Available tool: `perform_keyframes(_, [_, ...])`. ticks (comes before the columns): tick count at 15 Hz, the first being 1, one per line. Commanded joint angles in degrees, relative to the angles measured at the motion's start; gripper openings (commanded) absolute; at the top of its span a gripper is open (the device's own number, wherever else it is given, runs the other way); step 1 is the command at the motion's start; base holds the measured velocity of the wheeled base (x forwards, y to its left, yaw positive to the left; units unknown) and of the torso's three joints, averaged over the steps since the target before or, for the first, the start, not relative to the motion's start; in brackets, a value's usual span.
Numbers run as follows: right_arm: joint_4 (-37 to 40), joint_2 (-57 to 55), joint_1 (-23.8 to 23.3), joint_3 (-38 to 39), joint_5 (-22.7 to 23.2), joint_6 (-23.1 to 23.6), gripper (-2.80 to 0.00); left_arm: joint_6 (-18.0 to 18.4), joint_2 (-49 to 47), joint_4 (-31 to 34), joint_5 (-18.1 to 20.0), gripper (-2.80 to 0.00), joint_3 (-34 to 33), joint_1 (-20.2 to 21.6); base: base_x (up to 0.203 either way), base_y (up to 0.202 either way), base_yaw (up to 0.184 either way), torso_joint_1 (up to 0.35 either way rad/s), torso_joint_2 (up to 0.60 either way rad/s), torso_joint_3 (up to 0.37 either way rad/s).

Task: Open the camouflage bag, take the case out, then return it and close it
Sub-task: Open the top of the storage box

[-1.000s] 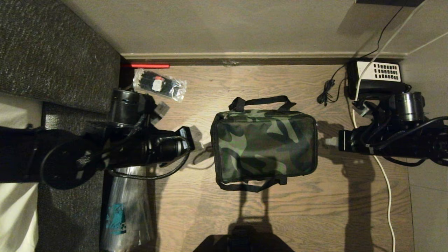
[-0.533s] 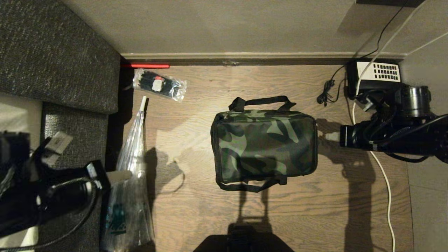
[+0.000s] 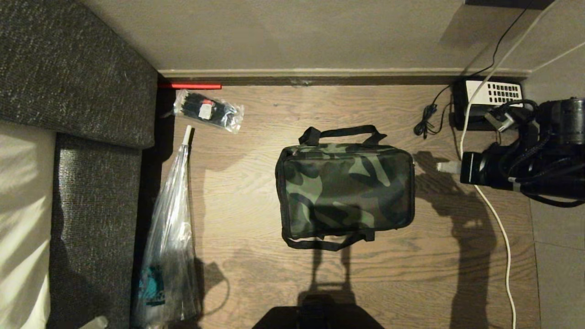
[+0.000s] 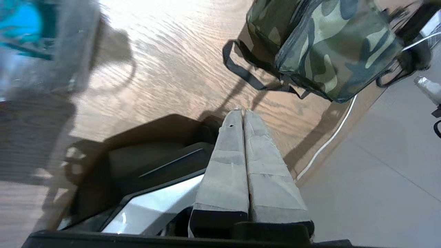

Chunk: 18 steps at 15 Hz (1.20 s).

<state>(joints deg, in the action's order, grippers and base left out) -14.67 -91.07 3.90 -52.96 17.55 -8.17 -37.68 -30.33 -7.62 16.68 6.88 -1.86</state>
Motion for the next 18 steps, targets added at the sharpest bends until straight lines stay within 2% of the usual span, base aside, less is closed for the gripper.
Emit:
perform_keyframes(1, [0.2, 2.6, 0.1, 0.8, 0.1, -0.3, -2.80, -0.3, 19.7, 9.0, -0.5, -2.80, -0.7, 1.4, 0.000, 0.000, 0.000, 0.000, 0.00, 0.000])
perform_keyframes(2, [0.2, 3.4, 0.1, 1.7, 0.3, -0.3, -2.80, 0.0, 24.9, 13.1, -1.6, -2.80, -0.4, 1.6, 0.000, 0.000, 0.000, 0.000, 0.00, 0.000])
perform_keyframes(3, [0.3, 3.9, 0.1, 2.0, 0.3, -0.3, -2.80, 2.3, 28.4, 16.2, -4.6, -2.80, -0.3, 1.7, 0.000, 0.000, 0.000, 0.000, 0.00, 0.000])
perform_keyframes(4, [0.2, 4.0, 0.1, 2.0, 0.3, -0.4, -2.80, 9.1, 30.2, 17.5, -9.0, -2.80, -0.7, 1.9, 0.000, 0.000, 0.000, 0.000, 0.00, 0.000])
perform_keyframes(5, [0.2, 4.1, 0.5, 2.1, 0.3, -0.4, -2.80, 18.9, 30.3, 17.7, -12.8, -2.80, -1.2, 1.9, 0.000, 0.000, 0.000, 0.000, 0.00, 0.000])
perform_keyframes(6, [0.1, 4.1, 0.8, 2.6, 0.3, -0.8, -2.80, 26.7, 30.3, 17.6, -15.4, -2.80, -1.5, 2.0, 0.000, 0.000, 0.000, 0.000, 0.00, 0.000])
perform_keyframes(7, [0.0, 4.2, 1.0, 2.9, 0.3, -1.0, -2.80, 32.5, 30.3, 17.3, -17.4, -2.80, -1.7, 2.0, 0.000, 0.000, 0.000, 0.000, 0.00, 0.000])
perform_keyframes(8, [0.0, 4.5, 1.3, 3.8, 0.3, -1.2, -2.80, 38.6, 30.4, 16.8, -17.9, -2.80, -2.0, 2.0, 0.000, 0.000, 0.000, 0.000, 0.00, 0.000])
perform_keyframes(11, [-0.5, 5.0, 1.5, 4.8, 0.5, -1.2, -2.80, 47.5, 30.1, 10.9, -13.9, -2.80, -5.2, 2.0, 0.000, 0.000, 0.000, 0.000, 0.00, 0.000])
perform_keyframes(15, [-0.5, 4.6, 1.5, 6.5, 2.1, -1.1, -2.80, 46.4, 30.3, 9.8, -13.7, -2.80, -5.9, 2.0, 0.000, 0.000, 0.000, 0.000, 0.00, 0.000])
perform_keyframes(18, [-0.1, 4.5, 1.5, 6.6, 3.9, -1.2, -2.80, 42.3, 30.3, 9.7, -14.0, -2.80, -6.0, 2.0, 0.000, 0.000, 0.000, 0.000, 0.00, 0.000])
